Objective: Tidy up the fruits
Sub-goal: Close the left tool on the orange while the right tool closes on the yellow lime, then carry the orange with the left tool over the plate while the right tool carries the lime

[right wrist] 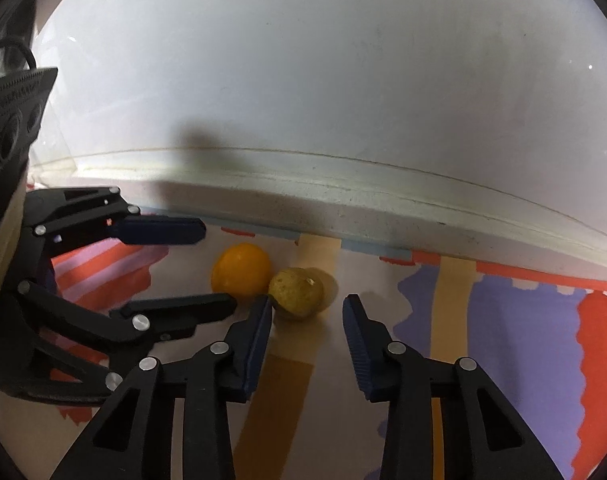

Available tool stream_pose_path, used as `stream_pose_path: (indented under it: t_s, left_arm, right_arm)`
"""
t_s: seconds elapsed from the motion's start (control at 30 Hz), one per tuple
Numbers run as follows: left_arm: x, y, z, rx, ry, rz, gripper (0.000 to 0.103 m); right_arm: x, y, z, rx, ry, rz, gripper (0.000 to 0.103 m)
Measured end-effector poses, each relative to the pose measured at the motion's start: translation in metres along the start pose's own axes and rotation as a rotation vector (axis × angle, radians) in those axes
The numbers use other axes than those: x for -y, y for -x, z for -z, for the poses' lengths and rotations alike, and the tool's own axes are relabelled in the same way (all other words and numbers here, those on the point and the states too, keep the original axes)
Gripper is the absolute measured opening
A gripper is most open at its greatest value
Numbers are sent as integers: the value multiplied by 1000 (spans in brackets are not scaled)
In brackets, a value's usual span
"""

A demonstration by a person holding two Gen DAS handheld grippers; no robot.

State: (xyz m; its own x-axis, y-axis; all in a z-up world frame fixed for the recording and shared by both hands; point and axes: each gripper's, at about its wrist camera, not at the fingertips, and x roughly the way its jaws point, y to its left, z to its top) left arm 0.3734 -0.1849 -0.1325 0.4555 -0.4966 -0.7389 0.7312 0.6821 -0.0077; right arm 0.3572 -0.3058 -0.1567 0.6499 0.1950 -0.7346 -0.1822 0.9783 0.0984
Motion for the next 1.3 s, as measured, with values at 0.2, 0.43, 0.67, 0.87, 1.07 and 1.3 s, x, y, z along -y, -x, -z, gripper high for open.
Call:
stream_pose_path:
  t_s: [0.2,0.43,0.67,0.87,1.07,1.3]
  left_arm:
    - [1,-4,-3,-20,2,16,48]
    - [7,-12,-5,-53,10,6,39]
    - [11,-10,-4,-55,40,5,37]
    - [15,12,1,-24,105,-64,37]
    - [26,50,3,33,136,-97,37]
    - [39,103,7,91,159,-109,37]
  right_arm:
    - [8,1,0,5,-19,-7,30]
    - [5,15,7,16,-52,88,30]
    - [-5,23,9,25,-69,106,30]
    - [-21,36,7,44,-72,110,30]
    - [-34,69,13,92,-95,112,30]
    - [-49,116,18,155,-95,103,30]
